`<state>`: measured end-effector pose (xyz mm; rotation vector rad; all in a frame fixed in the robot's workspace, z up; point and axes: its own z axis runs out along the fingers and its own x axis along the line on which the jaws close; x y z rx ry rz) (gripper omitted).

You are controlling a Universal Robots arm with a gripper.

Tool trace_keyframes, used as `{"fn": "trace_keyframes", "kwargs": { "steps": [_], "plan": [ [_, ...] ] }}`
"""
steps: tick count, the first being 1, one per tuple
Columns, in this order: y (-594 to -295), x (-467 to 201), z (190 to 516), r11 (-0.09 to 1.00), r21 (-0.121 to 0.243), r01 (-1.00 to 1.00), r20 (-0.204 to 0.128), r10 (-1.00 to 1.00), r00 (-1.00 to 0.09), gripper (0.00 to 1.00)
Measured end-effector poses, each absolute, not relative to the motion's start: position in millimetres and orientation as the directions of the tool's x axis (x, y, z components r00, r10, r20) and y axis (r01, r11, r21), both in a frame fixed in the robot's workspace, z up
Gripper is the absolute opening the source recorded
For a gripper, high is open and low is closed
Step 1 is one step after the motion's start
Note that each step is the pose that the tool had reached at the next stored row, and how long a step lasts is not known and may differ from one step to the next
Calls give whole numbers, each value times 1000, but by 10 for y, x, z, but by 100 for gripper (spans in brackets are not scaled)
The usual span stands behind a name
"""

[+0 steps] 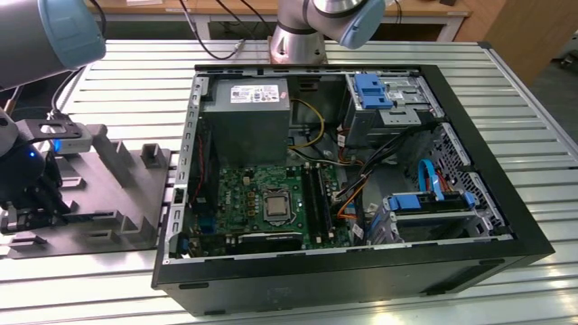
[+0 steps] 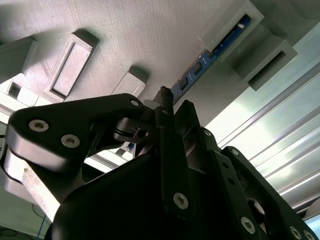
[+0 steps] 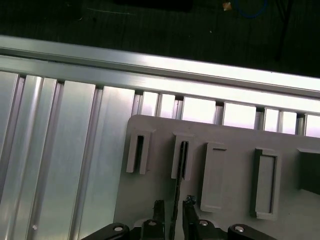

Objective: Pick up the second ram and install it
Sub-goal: 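Pick up the second ram and move it above second insertion slot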

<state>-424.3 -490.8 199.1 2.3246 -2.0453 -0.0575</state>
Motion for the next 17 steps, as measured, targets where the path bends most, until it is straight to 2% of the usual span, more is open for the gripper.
{"fn": "trace_keyframes", "kwargs": {
  "steps": [1,17],
  "plan": [
    [-4908,-4243,1991,-127,58,-990,2,-992,127,27],
    [-4909,-4243,1995,-125,57,-991,-7,-992,125,27]
  ]
}}
